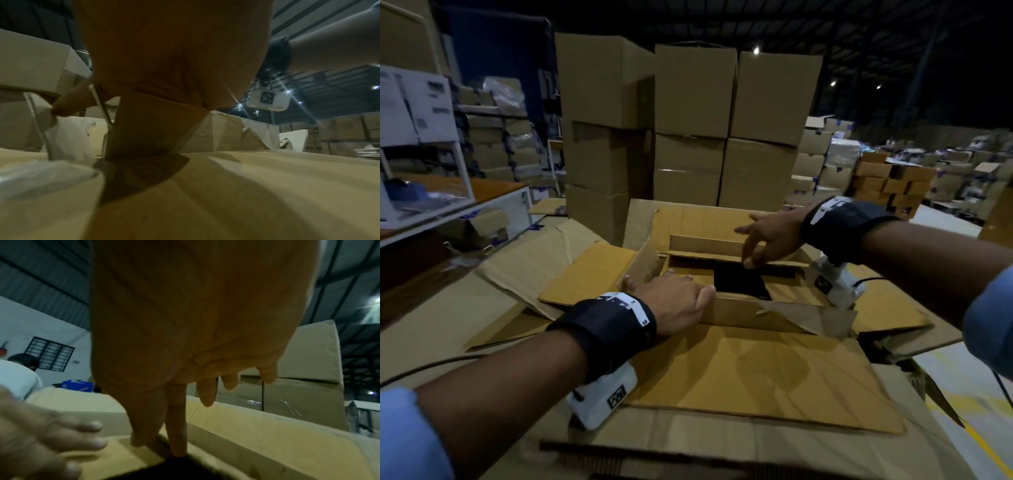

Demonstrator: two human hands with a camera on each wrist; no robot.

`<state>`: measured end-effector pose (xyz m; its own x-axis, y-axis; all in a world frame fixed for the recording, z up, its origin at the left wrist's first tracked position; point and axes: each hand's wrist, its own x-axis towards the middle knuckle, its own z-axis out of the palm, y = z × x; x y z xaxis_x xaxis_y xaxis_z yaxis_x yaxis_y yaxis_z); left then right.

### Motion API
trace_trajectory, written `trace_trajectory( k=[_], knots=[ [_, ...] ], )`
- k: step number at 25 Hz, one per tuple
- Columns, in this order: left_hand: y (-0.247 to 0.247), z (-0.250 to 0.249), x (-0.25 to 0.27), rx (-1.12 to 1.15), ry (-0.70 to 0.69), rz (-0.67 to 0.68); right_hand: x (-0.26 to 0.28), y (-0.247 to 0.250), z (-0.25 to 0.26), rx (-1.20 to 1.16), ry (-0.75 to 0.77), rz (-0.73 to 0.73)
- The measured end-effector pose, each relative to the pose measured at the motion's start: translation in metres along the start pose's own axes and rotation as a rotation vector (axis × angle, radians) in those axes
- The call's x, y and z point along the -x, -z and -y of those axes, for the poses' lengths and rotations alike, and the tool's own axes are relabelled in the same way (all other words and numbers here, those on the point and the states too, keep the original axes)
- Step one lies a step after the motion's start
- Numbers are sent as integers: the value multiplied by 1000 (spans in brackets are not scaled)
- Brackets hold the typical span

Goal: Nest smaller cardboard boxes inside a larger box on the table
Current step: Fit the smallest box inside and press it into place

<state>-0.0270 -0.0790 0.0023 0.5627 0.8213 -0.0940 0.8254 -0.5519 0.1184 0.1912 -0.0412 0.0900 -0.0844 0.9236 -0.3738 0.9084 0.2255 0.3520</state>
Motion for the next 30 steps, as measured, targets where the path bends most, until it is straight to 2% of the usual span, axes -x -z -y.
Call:
trace_trajectory(
  k=[4,9,13,16,20,25,28,30],
  knots=[
    [4,1,-5,-58,-3,46,-16,-35,1,101,-19,69],
    [38,14,-8,-109,2,31,-38,-39,-27,201,-137,-51],
    [80,26,-36,-214,-25,9,-50,-38,-34,254,-229,-93],
    [91,20,-69,-272,-118,2,-65,-36,-38,236,-275,-45],
    [79,7,-111,-344,-172,111,-88,-40,-43,183,-310,39],
    [72,18,-153,-313,-118,175,-106,-54,-40,23,-324,60],
    [77,30,-168,-349,-94,156,-110,-58,-41,-39,-340,27],
    [80,36,-178,-388,-108,98,-114,-56,-43,-40,-335,31]
  ],
)
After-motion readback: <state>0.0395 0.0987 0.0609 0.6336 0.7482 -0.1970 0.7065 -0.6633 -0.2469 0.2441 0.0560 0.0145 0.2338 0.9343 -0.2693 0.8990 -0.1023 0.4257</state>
